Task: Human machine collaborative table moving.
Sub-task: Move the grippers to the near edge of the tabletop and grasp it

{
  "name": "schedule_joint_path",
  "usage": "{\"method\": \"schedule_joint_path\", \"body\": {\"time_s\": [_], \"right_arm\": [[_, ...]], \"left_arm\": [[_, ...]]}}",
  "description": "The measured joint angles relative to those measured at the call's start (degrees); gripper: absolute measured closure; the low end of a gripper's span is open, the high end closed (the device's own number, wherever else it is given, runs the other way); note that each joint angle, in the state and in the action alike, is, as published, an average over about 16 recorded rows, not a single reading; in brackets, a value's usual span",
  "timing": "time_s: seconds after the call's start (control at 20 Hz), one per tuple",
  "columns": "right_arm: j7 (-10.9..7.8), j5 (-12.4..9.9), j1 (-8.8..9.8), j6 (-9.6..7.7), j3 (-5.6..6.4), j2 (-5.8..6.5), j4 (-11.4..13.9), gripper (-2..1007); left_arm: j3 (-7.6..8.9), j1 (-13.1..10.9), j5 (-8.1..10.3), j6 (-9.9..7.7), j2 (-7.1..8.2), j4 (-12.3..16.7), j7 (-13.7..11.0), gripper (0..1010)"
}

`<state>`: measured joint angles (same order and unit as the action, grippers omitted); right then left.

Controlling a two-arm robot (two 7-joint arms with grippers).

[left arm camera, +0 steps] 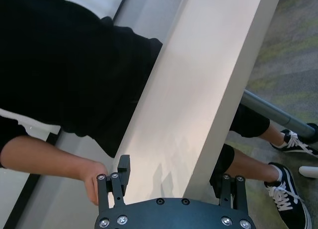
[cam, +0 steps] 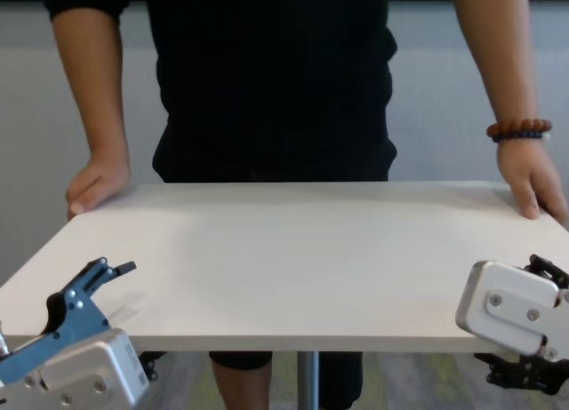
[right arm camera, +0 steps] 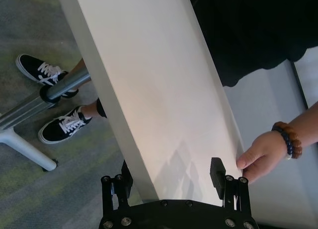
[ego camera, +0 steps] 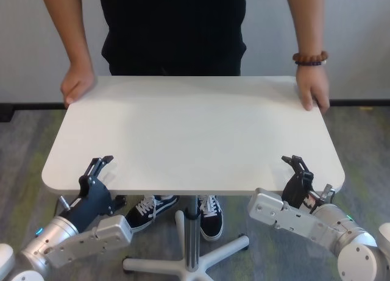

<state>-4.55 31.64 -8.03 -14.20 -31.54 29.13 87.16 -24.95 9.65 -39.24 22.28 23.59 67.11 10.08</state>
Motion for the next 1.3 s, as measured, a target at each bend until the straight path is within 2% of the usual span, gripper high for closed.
{"method": "schedule_joint_path", "body": {"time_s": [0.4,0.95,1.3], "right_arm": [[0.06,1.0,0.82,0.15,0.82,-0.49,0.3,1],[-0.52,2.1,1.00,1.05,1.70,-1.63,-0.5,0],[-0.75,2.8,1.18,1.67,2.44,-2.09,-0.8,0]], "left_arm": [[0.06,-0.4,-1.66,0.12,0.24,0.4,0.8,10],[-0.64,0.5,-3.01,1.17,-0.32,-1.9,1.5,10],[-1.31,1.0,-3.54,1.06,-0.63,-3.1,1.8,10]]}}
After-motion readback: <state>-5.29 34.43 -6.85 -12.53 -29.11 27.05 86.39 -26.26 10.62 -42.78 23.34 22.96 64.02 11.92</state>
